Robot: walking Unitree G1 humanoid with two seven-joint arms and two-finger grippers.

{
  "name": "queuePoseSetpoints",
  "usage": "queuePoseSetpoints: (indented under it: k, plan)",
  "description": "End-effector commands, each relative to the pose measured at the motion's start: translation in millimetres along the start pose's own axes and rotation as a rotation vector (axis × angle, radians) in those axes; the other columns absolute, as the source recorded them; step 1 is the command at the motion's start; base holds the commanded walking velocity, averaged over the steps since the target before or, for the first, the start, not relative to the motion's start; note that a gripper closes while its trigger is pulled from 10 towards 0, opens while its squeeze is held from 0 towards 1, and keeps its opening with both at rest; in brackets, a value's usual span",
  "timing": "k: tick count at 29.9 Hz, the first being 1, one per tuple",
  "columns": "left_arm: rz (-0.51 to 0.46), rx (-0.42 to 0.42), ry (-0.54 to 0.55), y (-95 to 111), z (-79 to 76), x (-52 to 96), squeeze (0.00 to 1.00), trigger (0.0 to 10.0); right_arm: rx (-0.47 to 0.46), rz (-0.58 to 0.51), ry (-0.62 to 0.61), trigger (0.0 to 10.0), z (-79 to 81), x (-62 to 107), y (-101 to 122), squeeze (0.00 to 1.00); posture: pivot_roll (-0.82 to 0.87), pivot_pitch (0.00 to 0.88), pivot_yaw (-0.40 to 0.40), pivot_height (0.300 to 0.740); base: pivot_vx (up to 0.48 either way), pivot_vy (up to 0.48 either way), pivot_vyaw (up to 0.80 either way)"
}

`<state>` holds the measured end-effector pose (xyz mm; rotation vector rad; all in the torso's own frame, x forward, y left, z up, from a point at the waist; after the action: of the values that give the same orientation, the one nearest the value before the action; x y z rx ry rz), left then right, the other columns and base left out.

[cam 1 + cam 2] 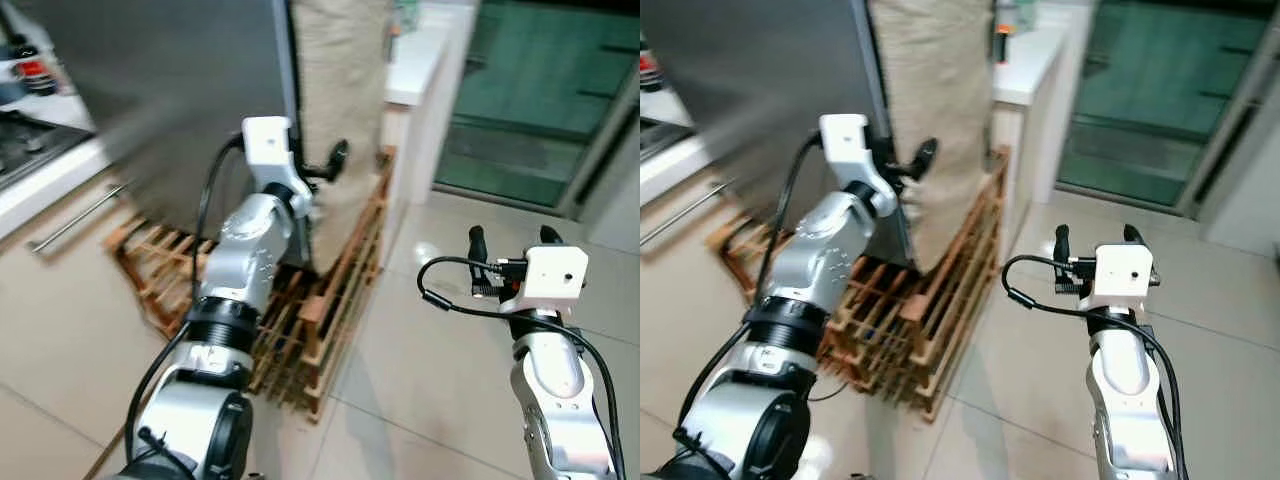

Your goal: Restocking fridge

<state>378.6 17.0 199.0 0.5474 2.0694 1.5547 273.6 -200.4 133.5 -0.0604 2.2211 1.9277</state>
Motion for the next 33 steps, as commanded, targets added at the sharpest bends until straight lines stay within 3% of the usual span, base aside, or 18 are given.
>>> queuePoseSetpoints:
  k: [1,4,5,8,11,13,14,15,18,19,21,23,24,27,29,30,32,33]
  plan:
    - [0.038,0.011,-0.252,-5.8,-54.2,-14.3,0.0,10.0,0.008,-0.014,-0.008,10.0,0.6,-3.1,2.3,0.0,-0.25,0.0,0.084,0.74,0.0,0.0,0.0]
    - [0.008,0.052,-0.406,-0.3,-87.2,-17.2,0.0,10.0,0.007,-0.007,-0.021,10.0,-2.4,-3.1,0.3,0.0,-0.25,0.0,0.083,0.74,0.0,0.0,0.0]
    - [0.008,0.052,-0.406,-0.3,-87.2,-17.2,0.0,10.0,0.007,-0.007,-0.021,10.0,-2.4,-3.1,0.3,0.0,-0.25,0.0,0.083,0.74,0.0,0.0,0.0]
    - [0.021,0.028,-0.49,-6.0,-112.2,-19.3,0.0,10.0,0.005,-0.004,-0.025,10.0,-3.0,-3.3,-0.4,0.0,-0.27,0.0,0.085,0.74,0.0,0.0,0.0]
    - [0.019,0.021,-0.586,-6.3,-127.3,-15.2,0.0,10.0,0.005,-0.002,-0.03,10.0,-3.5,-2.5,-0.8,0.0,-0.27,0.0,0.091,0.74,0.0,0.0,0.0]
    - [0.003,0.032,-0.614,-1.8,-127.0,-13.4,0.0,10.0,0.001,-0.001,-0.039,10.0,-4.3,-1.4,-1.3,0.0,-0.27,0.0,0.098,0.74,0.0,0.0,0.0]
    - [-0.02,0.046,-0.58,5.7,-116.5,-13.4,0.0,10.0,-0.003,-0.005,-0.043,10.0,-3.8,-0.9,-0.6,0.0,-0.27,0.0,0.103,0.74,0.0,0.0,0.0]
    - [-0.02,0.046,-0.58,5.7,-116.5,-13.4,0.0,10.0,-0.003,-0.005,-0.043,10.0,-3.8,-0.9,-0.6,0.0,-0.27,0.0,0.103,0.74,0.0,0.0,0.0]
    - [-0.07,0.11,-0.456,24.6,-81.2,-9.3,0.0,10.0,-0.003,-0.018,-0.057,10.0,-5.3,-2.1,2.4,0.0,-0.26,0.0,0.104,0.74,0.0,0.0,0.0]
    - [-0.07,0.11,-0.456,24.6,-81.2,-9.3,0.0,10.0,-0.003,-0.018,-0.057,10.0,-5.3,-2.1,2.4,0.0,-0.26,0.0,0.104,0.74,0.0,0.0,0.0]
    - [-0.121,0.131,-0.346,39.8,-46.3,1.0,0.0,10.0,-0.003,-0.019,-0.06,10.0,-7.6,-3.2,2.5,0.0,-0.25,0.0,0.105,0.74,0.0,0.0,0.0]
    - [-0.184,0.134,-0.184,56.0,2.6,24.1,0.0,10.0,-0.001,-0.008,-0.055,10.0,-9.6,-5.9,0.0,0.0,-0.22,0.0,0.094,0.74,0.0,0.0,0.0]
    - [-0.184,0.134,-0.184,56.0,2.6,24.1,0.0,10.0,-0.001,-0.008,-0.055,10.0,-9.6,-5.9,0.0,0.0,-0.22,0.0,0.094,0.74,0.0,0.0,0.0]
    - [-0.243,0.089,0.034,63.8,52.8,59.6,0.0,10.0,-0.001,0.001,-0.043,10.0,-8.1,-14.7,-1.1,0.0,-0.18,0.0,0.083,0.74,0.0,0.0,0.53]
    - [-0.264,0.077,0.125,63.2,67.7,74.9,0.0,10.0,-0.001,-0.005,-0.032,10.0,-6.6,-19.3,0.3,0.0,-0.15,0.0,0.073,0.74,0.0,0.0,0.78]
    - [-0.264,0.077,0.125,63.2,67.7,74.9,0.0,10.0,-0.001,-0.005,-0.032,10.0,-6.6,-19.3,0.3,0.0,-0.15,0.0,0.073,0.74,0.0,0.0,0.77]
    - [-0.276,0.06,0.244,58.7,82.4,95.7,0.0,10.0,-0.003,-0.017,-0.01,10.0,-2.5,-25.3,3.1,0.0,-0.14,0.0,0.067,0.74,0.0,-0.139,0.77]
    - [-0.276,0.06,0.244,58.7,82.4,95.7,0.0,10.0,-0.003,-0.017,-0.01,10.0,-2.5,-25.3,3.1,0.0,-0.14,0.0,0.067,0.74,0.0,-0.277,0.76]
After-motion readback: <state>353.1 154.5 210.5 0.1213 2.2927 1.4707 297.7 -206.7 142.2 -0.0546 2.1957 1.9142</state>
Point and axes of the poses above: a point about 5 cm out from each wrist's last joint towards the gripper, its own x axis pointing back from the gripper into the wrist, its own y axis along the axis of the wrist's last joint, z = x × y, the point moved 2 cm from there along -x, pointing out of the wrist towards the gripper, and after that the axes turned 1 degree about -x, right-handed, at the moved point
